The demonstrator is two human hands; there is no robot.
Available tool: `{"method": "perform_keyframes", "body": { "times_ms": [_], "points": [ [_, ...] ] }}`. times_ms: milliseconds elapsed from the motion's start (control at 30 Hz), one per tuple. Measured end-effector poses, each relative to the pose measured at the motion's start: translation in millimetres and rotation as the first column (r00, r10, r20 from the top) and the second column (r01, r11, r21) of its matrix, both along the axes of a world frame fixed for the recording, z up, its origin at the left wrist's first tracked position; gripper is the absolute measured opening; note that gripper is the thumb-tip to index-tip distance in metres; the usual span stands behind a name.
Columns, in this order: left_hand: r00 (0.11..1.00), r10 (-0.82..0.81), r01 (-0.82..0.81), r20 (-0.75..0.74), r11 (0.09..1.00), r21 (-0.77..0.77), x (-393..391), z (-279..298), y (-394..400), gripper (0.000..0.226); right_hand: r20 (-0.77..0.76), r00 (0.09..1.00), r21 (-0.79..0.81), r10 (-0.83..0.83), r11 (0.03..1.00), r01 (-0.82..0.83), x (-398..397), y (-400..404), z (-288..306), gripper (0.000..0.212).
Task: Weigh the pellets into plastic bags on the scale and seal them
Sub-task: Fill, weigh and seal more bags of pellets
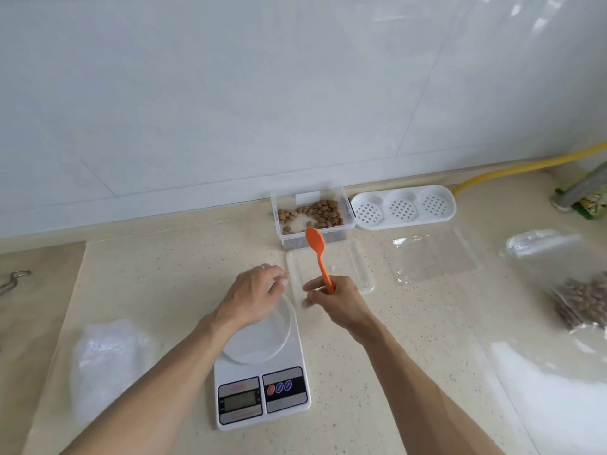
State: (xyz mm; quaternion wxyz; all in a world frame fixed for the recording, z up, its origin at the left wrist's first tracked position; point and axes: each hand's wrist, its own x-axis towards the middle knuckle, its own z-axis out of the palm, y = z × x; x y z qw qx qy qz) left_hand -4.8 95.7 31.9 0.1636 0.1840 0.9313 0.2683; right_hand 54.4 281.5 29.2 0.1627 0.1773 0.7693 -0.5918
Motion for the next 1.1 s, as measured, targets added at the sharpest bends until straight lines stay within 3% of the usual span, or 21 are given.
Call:
{"method": "perform_keyframes", "body": {
  "times_ms": [100, 267, 433, 600, 833, 967, 1100],
  "points": [
    [0.980, 0.010, -0.043, 0.197, 0.986, 0.163, -10, 18, 6, 0.020, -0.037, 0.999, 0.004, 0.001, 1.000, -0.001, -4, 6, 22, 0.014],
    [0.951, -0.031, -0.103, 0.308, 0.906, 0.411, -28, 44, 1, 0.021, -0.022, 0.998, -0.133, 0.060, 0.989, -0.062, -6, 10, 54, 0.023],
    [0.933, -0.138, -0.050, 0.334, 0.867, 0.496, -34, 65, 5, 0.022, 0.023, 0.988, -0.174, 0.154, 0.974, -0.148, -14, -3, 78, 0.022],
    [0.891, -0.196, -0.052, 0.410, 0.853, 0.519, -51, 82, -17, 0.024, -0.042, 0.999, -0.196, 0.007, 0.980, -0.015, -19, -2, 94, 0.009],
    [0.928, -0.194, 0.022, 0.319, 0.880, 0.474, -61, 89, -45, 0.018, -0.030, 0.999, -0.176, 0.031, 0.984, -0.036, -28, -14, 104, 0.008],
    [0.987, -0.080, 0.002, 0.141, 0.877, 0.481, -57, 92, -52, 0.035, -0.027, 1.000, -0.244, -0.016, 0.970, 0.009, -30, -20, 109, 0.016],
    [0.995, 0.056, -0.088, 0.082, 0.886, 0.455, -57, 85, -58, 0.058, -0.008, 1.000, -0.310, -0.021, 0.951, 0.017, -32, -22, 114, 0.022]
  ]
}}
